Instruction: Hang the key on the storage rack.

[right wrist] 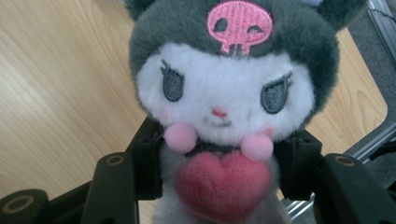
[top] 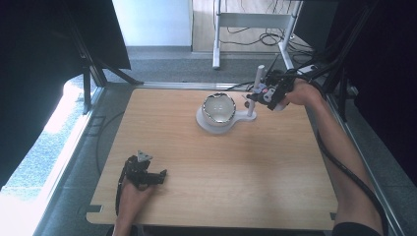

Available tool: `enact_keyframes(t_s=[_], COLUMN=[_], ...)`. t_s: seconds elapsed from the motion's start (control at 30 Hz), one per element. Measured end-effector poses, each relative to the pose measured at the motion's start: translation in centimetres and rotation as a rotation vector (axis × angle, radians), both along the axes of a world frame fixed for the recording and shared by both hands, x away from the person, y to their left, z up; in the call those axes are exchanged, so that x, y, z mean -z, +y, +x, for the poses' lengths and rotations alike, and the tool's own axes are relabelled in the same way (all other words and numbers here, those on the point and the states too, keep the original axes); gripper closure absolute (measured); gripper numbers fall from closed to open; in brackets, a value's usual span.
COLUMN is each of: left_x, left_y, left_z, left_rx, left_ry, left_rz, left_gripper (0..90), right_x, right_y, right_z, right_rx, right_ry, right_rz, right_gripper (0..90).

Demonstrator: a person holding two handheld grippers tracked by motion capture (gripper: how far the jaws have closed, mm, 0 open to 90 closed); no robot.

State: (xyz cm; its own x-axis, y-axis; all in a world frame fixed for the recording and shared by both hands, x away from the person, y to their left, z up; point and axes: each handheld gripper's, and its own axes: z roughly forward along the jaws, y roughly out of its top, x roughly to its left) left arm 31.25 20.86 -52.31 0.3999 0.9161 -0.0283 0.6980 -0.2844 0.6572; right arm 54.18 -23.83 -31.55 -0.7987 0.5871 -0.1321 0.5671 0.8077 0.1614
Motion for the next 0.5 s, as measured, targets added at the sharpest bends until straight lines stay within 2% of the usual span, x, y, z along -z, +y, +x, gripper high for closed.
enact_keyframes(t_s=[0.13, 0.5], left_x=[0.0, 0.0], left_y=[0.0, 0.0], left_z=[0.0, 0.0], left_rx=[-0.001, -0.002], left_ry=[-0.003, -0.004], left_rz=[0.000, 0.000], left_gripper=[0.0, 0.0], right_x=[1.1, 4.0], right_y=[0.5, 0.8], right_z=[0.4, 1.0], right_rx=[-0.001, 0.018], right_ry=[0.006, 0.017], right_rz=[-0.041, -0.028], right_gripper=[44.3, 42.8])
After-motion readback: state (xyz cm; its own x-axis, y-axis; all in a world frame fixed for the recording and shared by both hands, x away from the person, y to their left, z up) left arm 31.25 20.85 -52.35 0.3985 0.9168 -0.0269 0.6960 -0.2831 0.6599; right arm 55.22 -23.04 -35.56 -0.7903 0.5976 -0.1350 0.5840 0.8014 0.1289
